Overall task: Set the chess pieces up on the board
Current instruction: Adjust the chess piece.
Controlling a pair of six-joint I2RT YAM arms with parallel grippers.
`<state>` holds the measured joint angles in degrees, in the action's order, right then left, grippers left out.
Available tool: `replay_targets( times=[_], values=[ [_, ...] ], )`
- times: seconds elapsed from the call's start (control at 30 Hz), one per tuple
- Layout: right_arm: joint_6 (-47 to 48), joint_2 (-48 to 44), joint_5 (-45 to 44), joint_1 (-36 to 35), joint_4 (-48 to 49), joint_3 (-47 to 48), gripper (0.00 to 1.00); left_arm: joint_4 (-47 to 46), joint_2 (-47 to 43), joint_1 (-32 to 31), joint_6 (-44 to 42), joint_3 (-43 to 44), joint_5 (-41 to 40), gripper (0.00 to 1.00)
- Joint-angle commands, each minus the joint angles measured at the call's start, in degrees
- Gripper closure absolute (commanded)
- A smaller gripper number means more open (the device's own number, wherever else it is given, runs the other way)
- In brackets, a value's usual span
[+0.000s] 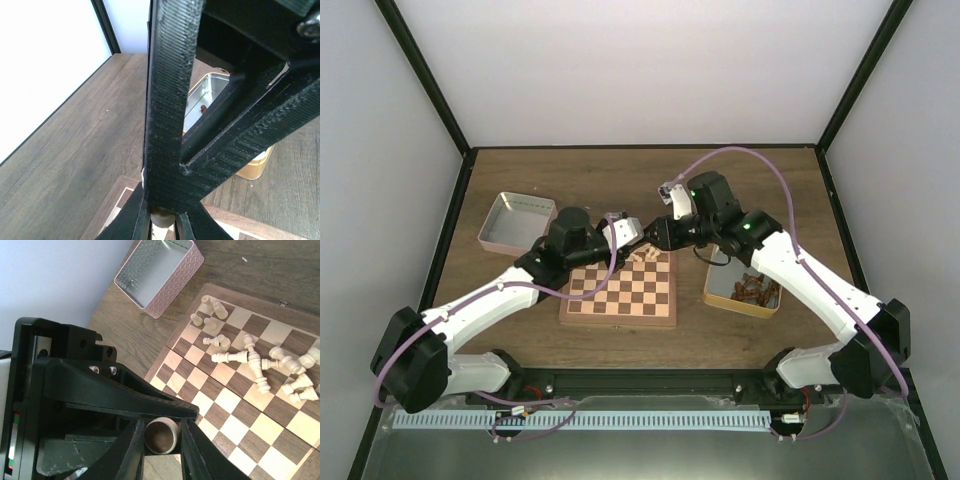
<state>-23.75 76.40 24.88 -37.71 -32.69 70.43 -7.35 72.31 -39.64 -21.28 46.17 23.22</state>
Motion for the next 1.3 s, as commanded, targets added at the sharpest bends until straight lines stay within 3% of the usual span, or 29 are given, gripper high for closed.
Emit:
replay_targets(
  times=[0.0, 0.13, 0.23, 0.33, 0.43, 0.63, 0.83, 0.97, 1.27],
  values=[
    [-0.93, 1.04, 0.92, -0.08, 1.69, -0.54, 0.82, -3.23, -1.63, -0.44, -0.91, -0.04, 1.68, 0.89],
    [-2.82, -1.33, -0.75, -0.12, 5.40, -2.45, 0.87, -3.80, -2.52, -0.44, 4.66, 0.14, 0.23, 0.68],
    [-5.28, -4.98, -2.72, -0.01, 11.18, -5.40, 0.86, -7.27, -3.91, -0.31, 11.20, -1.27, 0.83, 0.42],
    [-7.13, -9.46, -3.80, 0.25, 18.28, -8.76, 0.87, -13.36, -6.88, -0.19, 20.73, -4.38, 2.98, 0.31],
    [-8.74, -14.11, -3.71, 0.28, 25.51, -11.87, 0.86, -18.98, -9.39, -0.07, 33.88, -6.36, 5.05, 0.27],
    [-10.90, -19.80, 5.60, 0.29, 38.85, -15.65, 0.86, -28.89, -10.28, 0.04, 60.97, -5.57, 9.41, 0.25],
    [-13.05, -22.46, 12.84, 0.27, 48.61, -17.79, 0.85, -53.28, -8.07, 0.11, 85.20, -7.67, 13.17, 0.27],
    [-11.94, -22.44, 14.58, 0.24, 50.05, -17.69, 0.85, -62.75, -6.59, 0.09, 92.72, -7.50, 12.74, 0.30],
    [-8.61, -21.21, 16.32, 0.27, 49.34, -15.65, 0.85, -64.14, -3.80, 0.11, 99.03, -6.44, 13.33, 0.59]
  ],
)
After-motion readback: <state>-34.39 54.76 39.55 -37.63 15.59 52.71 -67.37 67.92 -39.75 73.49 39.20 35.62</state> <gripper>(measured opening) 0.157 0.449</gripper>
